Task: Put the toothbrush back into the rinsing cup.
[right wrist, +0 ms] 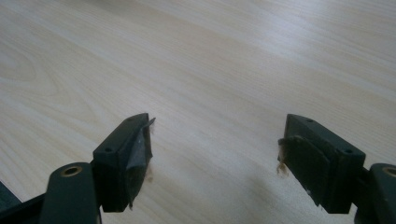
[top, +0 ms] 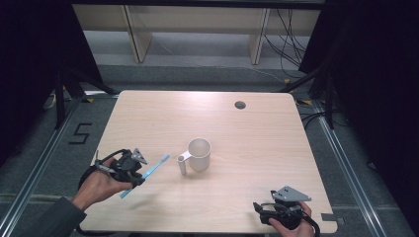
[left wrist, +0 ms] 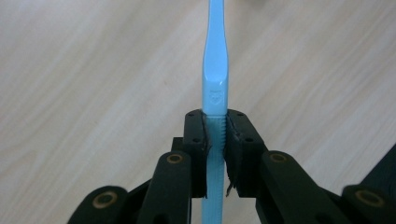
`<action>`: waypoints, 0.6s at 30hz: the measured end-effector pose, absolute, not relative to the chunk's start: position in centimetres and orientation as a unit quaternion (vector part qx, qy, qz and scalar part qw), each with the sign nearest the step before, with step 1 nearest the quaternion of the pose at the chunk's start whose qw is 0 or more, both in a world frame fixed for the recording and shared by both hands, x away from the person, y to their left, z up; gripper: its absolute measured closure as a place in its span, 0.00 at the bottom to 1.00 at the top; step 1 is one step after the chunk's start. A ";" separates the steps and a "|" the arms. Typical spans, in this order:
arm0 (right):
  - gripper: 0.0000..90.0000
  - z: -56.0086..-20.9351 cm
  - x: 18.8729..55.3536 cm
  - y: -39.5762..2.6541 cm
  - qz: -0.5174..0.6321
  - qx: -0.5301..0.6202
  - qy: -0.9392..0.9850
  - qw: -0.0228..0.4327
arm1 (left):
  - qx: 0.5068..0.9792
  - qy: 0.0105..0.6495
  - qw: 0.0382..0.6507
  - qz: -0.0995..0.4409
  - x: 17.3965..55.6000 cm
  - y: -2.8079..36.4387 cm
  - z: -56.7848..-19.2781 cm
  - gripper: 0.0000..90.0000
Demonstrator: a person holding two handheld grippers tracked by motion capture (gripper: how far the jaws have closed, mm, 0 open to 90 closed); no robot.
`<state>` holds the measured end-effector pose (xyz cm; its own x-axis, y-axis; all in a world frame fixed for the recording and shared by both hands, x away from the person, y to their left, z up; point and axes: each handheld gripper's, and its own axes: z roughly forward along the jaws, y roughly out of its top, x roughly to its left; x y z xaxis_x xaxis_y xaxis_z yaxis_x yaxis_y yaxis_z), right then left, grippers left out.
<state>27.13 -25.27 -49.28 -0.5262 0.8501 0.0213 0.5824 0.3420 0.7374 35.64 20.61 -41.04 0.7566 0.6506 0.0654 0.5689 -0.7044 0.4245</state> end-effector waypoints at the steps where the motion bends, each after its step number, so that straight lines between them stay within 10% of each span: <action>1: 0.28 -49.2 27.2 -25.3 0.357 0.446 0.799 0.190 | 0.913 0.333 0.205 0.116 35.6 20.8 -40.7 0.87; 18: 0.28 -49.1 27.2 -25.4 0.356 0.443 0.800 0.193 | 0.808 0.364 0.425 0.182 35.6 21.5 -39.5 0.87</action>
<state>27.24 -25.42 -49.13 -0.5331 0.8460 0.0071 0.5719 0.3542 0.7400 35.61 21.53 -39.46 0.6688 0.7433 -0.0154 0.4336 -0.3732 0.8202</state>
